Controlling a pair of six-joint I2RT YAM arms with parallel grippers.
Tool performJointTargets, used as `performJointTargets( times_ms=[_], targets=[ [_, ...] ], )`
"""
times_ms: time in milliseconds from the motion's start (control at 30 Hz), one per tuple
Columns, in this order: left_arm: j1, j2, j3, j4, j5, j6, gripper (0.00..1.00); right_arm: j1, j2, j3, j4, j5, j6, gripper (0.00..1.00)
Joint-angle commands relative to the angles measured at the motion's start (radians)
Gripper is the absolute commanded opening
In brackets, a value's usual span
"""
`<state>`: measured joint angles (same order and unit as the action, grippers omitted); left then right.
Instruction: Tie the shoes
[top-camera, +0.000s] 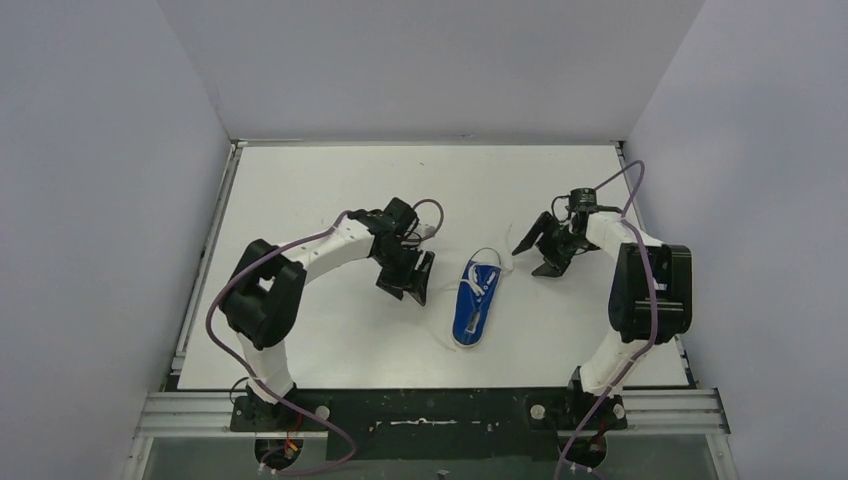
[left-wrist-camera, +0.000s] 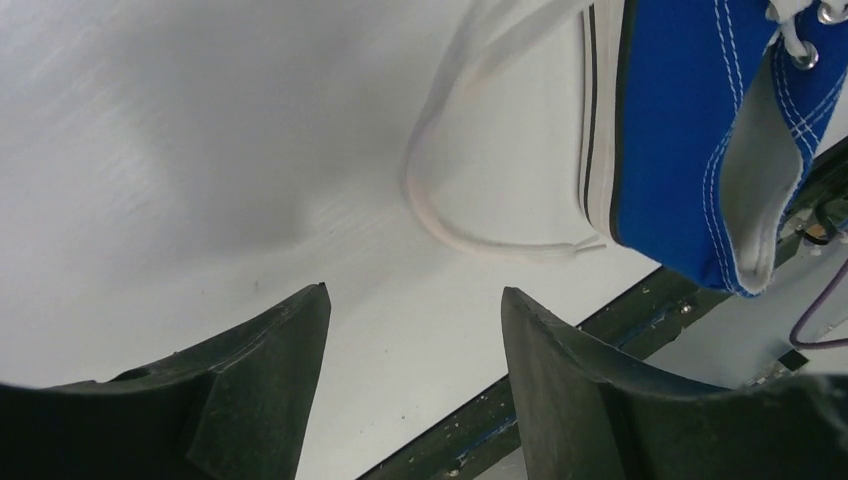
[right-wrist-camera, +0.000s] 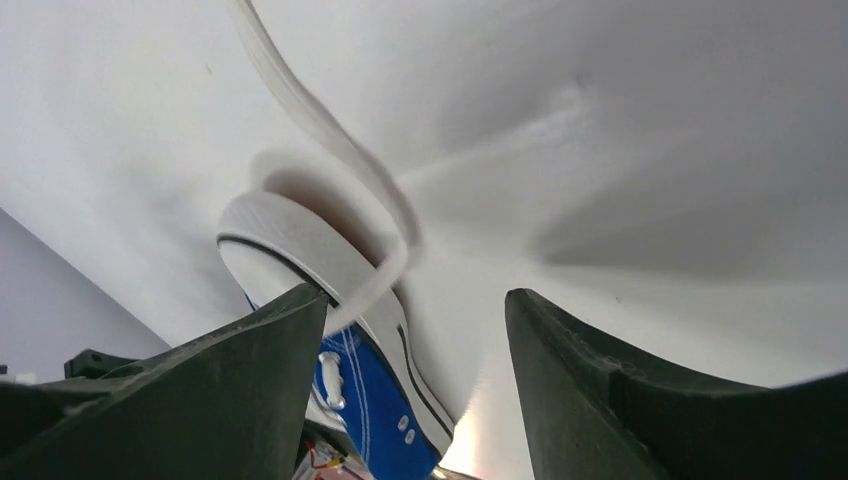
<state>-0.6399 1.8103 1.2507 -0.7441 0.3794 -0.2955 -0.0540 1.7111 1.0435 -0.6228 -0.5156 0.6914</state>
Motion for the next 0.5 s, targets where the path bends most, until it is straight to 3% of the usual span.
performJointTargets(
  times_ms=[0, 233, 467],
  targets=[
    [-0.06, 0.069, 0.097, 0.001, -0.093, 0.037, 0.61, 0.083, 0.102, 0.194, 0.001, 0.139, -0.029, 0.67],
    [-0.122, 0.127, 0.118, -0.02, -0.27, 0.056, 0.51, 0.244, 0.279, 0.48, -0.21, 0.501, -0.167, 0.58],
    [-0.151, 0.198, 0.157, -0.067, -0.399, 0.042, 0.35, 0.341, 0.335, 0.495, -0.221, 0.725, -0.239, 0.44]
  ],
)
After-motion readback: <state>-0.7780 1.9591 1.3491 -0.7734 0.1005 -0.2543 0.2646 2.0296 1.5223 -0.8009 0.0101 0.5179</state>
